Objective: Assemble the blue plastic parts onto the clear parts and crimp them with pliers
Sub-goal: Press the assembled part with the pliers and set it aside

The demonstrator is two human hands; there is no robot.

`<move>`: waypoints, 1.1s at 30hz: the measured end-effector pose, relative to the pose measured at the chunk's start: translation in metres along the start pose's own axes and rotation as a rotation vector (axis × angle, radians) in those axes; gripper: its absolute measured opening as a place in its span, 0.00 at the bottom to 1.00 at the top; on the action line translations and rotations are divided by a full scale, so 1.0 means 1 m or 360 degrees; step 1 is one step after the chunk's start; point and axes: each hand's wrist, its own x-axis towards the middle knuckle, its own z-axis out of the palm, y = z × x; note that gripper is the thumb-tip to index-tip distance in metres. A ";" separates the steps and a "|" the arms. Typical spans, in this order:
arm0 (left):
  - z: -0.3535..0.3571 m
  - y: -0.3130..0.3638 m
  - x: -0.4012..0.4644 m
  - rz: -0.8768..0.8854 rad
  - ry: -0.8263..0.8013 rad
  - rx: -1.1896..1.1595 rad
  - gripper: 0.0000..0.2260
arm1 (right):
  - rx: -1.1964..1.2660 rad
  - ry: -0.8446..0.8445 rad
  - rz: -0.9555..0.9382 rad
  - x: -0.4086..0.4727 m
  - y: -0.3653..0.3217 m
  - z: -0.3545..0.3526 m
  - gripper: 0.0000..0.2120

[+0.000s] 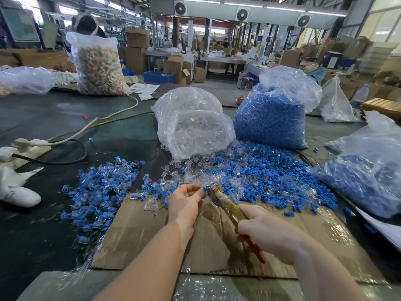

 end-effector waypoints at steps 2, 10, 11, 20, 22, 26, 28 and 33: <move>0.000 -0.001 0.001 0.0003 0.0028 -0.0007 0.03 | 0.0046 -0.0038 -0.0008 -0.001 -0.003 0.000 0.09; 0.000 -0.004 0.004 -0.0008 0.0035 -0.0006 0.02 | -0.0019 -0.0075 0.0002 -0.003 -0.009 0.000 0.11; -0.001 -0.003 0.005 -0.0014 0.0023 -0.0007 0.02 | -0.0027 -0.0061 0.0001 -0.004 -0.009 0.000 0.11; -0.006 -0.003 0.007 -0.0099 -0.0044 -0.0219 0.03 | -0.0025 0.0107 -0.0040 -0.007 -0.009 0.002 0.14; -0.007 -0.004 0.007 -0.0099 -0.0049 -0.0227 0.03 | -0.0058 0.0152 -0.0043 -0.005 -0.009 0.002 0.14; -0.008 -0.004 0.005 -0.0103 -0.0094 -0.0227 0.04 | -0.0092 0.0144 -0.0031 -0.003 -0.010 0.003 0.13; -0.007 -0.002 0.004 -0.0103 -0.0096 -0.0212 0.04 | -0.0087 0.0130 -0.0032 -0.003 -0.011 0.004 0.11; -0.006 0.001 0.004 -0.0133 -0.0077 -0.0152 0.03 | -0.0065 0.0086 -0.0026 -0.005 -0.011 0.004 0.11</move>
